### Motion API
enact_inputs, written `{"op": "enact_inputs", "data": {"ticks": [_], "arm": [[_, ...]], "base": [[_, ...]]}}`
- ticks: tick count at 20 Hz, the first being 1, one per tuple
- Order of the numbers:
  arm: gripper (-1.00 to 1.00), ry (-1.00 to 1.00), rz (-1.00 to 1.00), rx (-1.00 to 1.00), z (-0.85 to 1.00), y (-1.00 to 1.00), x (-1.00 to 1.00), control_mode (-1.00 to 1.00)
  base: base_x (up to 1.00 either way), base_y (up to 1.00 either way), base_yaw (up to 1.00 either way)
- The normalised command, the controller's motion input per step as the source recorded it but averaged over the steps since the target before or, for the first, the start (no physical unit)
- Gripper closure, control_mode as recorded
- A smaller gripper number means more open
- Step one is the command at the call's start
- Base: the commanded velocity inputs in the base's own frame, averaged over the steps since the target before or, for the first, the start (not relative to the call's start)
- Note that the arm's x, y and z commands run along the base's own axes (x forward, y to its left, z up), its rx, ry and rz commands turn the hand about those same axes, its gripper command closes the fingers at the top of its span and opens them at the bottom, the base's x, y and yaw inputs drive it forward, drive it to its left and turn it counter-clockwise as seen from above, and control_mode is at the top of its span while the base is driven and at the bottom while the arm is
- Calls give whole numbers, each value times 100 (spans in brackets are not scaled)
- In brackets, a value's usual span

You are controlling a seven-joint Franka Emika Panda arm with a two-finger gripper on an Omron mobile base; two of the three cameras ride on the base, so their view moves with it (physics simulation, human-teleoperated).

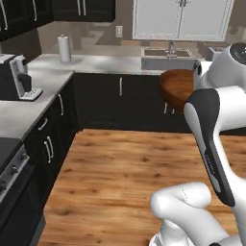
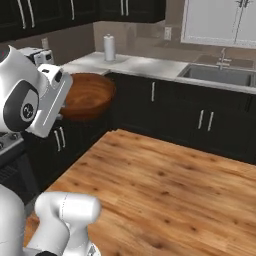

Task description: Move the bowls from the cabinet to the plates on the dining table.

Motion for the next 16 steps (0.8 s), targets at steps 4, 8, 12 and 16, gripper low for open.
{"op": "enact_inputs", "data": {"ticks": [4, 8, 12, 16], "arm": [[100, 0, 0, 0, 0, 0, 0, 100], [100, 0, 0, 0, 0, 0, 0, 100], [100, 0, 0, 0, 0, 0, 0, 100], [100, 0, 0, 0, 0, 0, 0, 100]], "base": [[0, -37, -39], [0, -37, -39], [0, -37, -39], [0, -38, -38]]}}
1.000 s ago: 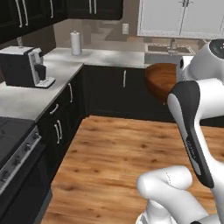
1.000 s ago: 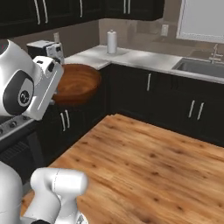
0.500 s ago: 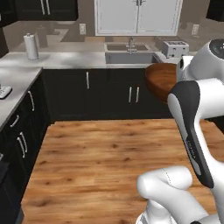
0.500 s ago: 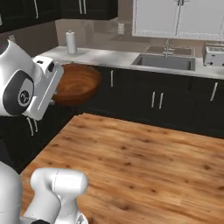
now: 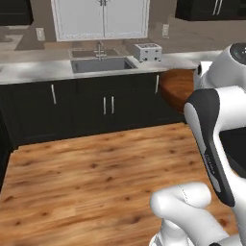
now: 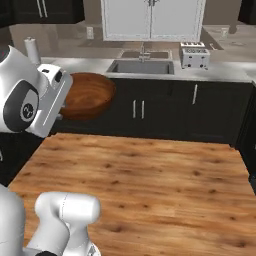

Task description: Move the bowls from the cabinet to the plates on the dining table.

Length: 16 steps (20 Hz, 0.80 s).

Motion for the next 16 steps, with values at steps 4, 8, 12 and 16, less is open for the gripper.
{"op": "enact_inputs", "data": {"ticks": [4, 8, 12, 16], "arm": [[100, 0, 0, 0, 0, 0, 0, 100], [100, 0, 0, 0, 0, 0, 0, 100], [100, 0, 0, 0, 0, 0, 0, 100], [100, 0, 0, 0, 0, 0, 0, 100]], "base": [[0, -38, -38], [0, -38, -37], [11, -33, -34], [26, -27, -31]]}}
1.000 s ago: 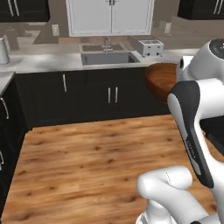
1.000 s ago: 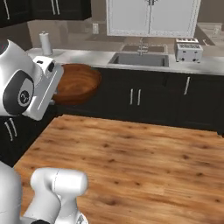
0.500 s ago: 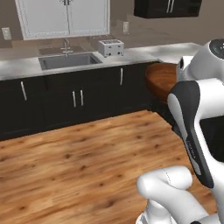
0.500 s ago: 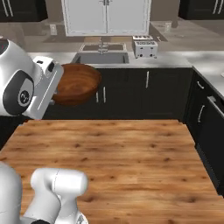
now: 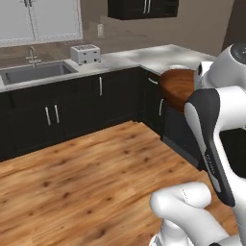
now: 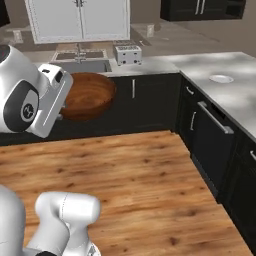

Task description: Move the bowls from the cabinet to the plates on the dining table.

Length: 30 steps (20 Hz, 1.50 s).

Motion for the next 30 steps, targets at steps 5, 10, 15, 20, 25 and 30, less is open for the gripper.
{"op": "enact_inputs", "data": {"ticks": [5, 10, 15, 20, 25, 30], "arm": [[100, 0, 0, 0, 0, 0, 0, 100], [100, 0, 0, 0, 0, 0, 0, 100], [100, 0, 0, 0, 0, 0, 0, 100], [100, 0, 0, 0, 0, 0, 0, 100], [100, 0, 0, 0, 0, 0, 0, 100], [100, 0, 0, 0, 0, 0, 0, 100]], "base": [[40, -22, -28], [52, -16, -24], [57, -13, -22], [46, -19, -25], [33, -28, -28], [23, -36, -30]]}}
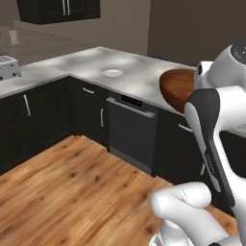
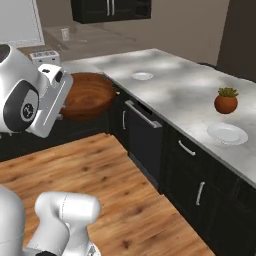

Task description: Move the bowls from the cabinet to the plates on the dining table.

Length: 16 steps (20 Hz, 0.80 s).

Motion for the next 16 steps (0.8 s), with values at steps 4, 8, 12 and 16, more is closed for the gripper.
{"op": "enact_inputs", "data": {"ticks": [4, 8, 12, 16], "arm": [[100, 0, 0, 0, 0, 0, 0, 100], [100, 0, 0, 0, 0, 0, 0, 100], [100, 0, 0, 0, 0, 0, 0, 100], [100, 0, 0, 0, 0, 0, 0, 100]], "base": [[24, -37, -30], [24, -37, -29], [25, -37, -29], [24, -37, -29]]}}
